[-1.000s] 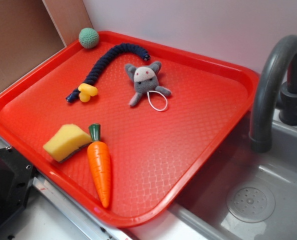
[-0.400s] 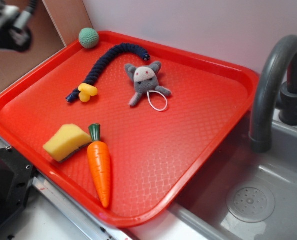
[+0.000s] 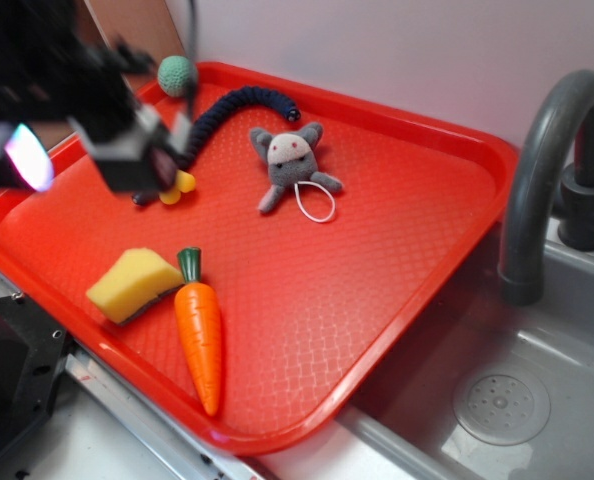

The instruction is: Grab the carrot.

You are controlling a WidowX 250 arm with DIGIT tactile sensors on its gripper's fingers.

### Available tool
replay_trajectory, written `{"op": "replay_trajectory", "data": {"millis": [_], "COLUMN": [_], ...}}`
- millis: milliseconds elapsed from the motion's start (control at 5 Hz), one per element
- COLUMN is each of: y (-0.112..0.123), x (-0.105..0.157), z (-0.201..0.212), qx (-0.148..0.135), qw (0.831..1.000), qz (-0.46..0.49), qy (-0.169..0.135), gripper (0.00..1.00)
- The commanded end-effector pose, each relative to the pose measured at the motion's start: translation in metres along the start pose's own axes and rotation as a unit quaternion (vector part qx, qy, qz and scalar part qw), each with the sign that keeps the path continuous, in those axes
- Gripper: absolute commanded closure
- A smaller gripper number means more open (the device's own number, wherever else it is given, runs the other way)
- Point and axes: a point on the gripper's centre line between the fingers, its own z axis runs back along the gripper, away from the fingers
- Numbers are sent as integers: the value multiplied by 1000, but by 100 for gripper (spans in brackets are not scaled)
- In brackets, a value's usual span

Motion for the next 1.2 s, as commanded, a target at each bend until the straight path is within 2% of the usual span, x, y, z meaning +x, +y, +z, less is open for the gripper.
{"op": "replay_trajectory", "data": {"millis": [0, 400, 600, 800, 1000], "y": [-5, -39, -46, -47, -40], "x": [20, 10, -3, -8, -2], "z": [-71, -114, -123, -123, -111], "qx": [-74, -61, -54, -48, -35], "qw": [997, 994, 992, 992, 992], "qz": [-5, -87, -105, -111, -120], "qy": [12, 36, 38, 29, 24], "gripper": [0, 0, 0, 100, 100]}}
